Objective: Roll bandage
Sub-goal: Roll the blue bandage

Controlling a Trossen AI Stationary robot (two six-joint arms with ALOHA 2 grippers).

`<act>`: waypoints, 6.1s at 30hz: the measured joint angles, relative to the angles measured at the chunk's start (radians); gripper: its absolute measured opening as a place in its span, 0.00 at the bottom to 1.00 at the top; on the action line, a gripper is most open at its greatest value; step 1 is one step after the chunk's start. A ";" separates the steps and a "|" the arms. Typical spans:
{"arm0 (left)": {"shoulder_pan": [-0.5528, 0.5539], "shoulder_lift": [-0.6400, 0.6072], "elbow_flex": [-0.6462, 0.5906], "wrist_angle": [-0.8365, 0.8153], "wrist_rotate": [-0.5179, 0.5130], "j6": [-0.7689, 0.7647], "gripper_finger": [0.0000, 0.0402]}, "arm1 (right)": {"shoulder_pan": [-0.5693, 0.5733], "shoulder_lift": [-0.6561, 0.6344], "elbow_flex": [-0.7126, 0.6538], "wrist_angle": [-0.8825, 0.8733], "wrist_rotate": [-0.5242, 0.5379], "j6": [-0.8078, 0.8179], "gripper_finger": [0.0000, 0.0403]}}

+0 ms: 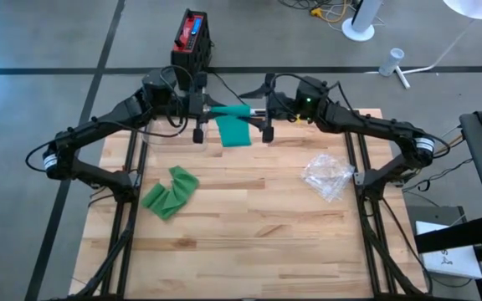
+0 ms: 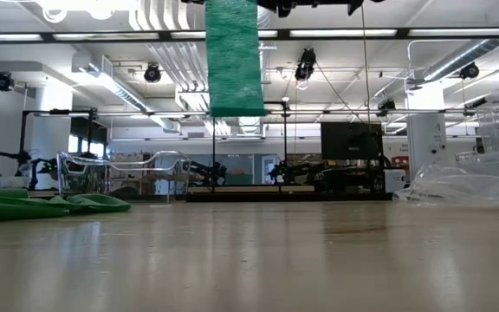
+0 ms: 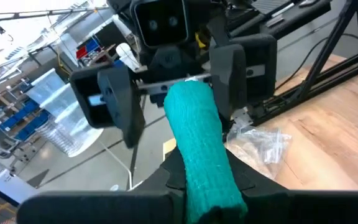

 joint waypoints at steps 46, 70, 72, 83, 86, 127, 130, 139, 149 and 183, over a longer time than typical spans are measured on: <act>0.058 -0.062 -0.025 0.066 0.048 -0.255 0.71 | 0.002 -0.056 -0.081 0.116 -0.023 -0.120 0.06; 0.070 -0.016 -0.093 0.264 0.171 -0.654 0.86 | 0.011 -0.072 -0.136 0.173 0.054 -0.362 0.06; 0.070 -0.005 -0.085 0.265 0.180 -0.710 0.87 | 0.013 -0.072 -0.133 0.173 0.053 -0.412 0.06; 0.070 0.027 -0.064 0.282 0.210 -0.943 0.84 | 0.017 -0.072 -0.121 0.150 0.054 -0.677 0.05; 0.070 0.037 -0.064 0.294 0.207 -1.014 0.85 | 0.017 -0.072 -0.120 0.123 0.054 -0.756 0.05; 0.078 0.052 -0.064 0.366 0.229 -0.806 0.08 | 0.057 -0.120 -0.117 -0.002 0.143 -0.467 0.57; 0.078 0.052 -0.064 0.365 0.231 -0.841 0.08 | 0.067 -0.109 -0.119 0.006 0.186 -0.602 0.57; 0.078 0.052 -0.064 0.343 0.234 -0.873 0.08 | 0.099 -0.108 -0.119 0.076 0.305 -0.881 0.54; 0.077 0.052 -0.064 0.315 0.209 -0.870 0.09 | 0.105 -0.081 -0.119 0.098 0.290 -0.967 0.51; 0.066 0.027 -0.079 0.307 0.073 -0.355 0.64 | 0.109 -0.180 -0.118 0.023 0.330 -0.210 0.06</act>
